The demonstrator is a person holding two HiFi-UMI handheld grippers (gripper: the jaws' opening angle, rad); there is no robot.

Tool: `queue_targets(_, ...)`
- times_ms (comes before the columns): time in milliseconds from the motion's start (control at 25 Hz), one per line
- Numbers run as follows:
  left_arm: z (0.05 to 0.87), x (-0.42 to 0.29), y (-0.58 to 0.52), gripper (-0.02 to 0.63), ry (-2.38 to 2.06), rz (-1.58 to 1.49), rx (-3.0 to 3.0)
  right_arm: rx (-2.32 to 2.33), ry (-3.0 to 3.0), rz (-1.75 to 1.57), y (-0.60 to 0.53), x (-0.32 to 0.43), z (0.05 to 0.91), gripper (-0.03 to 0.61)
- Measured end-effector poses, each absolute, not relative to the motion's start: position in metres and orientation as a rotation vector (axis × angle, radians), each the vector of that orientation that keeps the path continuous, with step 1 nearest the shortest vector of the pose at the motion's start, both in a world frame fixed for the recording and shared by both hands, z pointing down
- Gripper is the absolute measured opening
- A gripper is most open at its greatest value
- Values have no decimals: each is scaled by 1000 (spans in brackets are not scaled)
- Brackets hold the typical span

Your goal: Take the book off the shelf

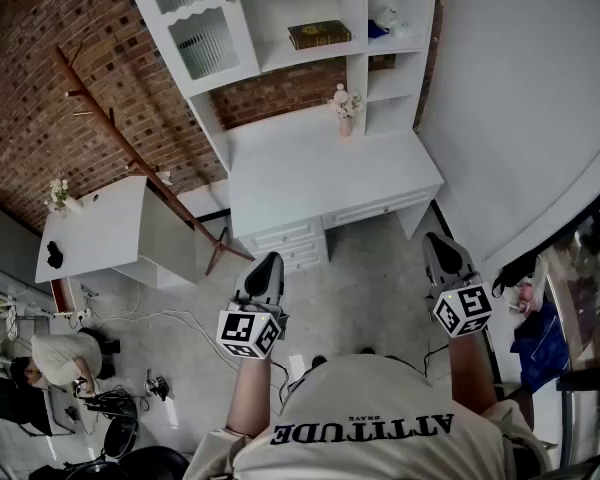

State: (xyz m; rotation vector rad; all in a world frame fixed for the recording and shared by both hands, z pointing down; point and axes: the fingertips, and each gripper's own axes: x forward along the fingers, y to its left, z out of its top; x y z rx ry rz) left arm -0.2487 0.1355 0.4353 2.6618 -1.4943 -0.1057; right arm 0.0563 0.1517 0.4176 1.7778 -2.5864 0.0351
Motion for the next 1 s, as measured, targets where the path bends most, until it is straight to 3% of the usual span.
queue_targets(1000, 436, -240, 146, 34, -1525, -93, 2645, 1776, -2609, 37, 152, 69, 414, 31)
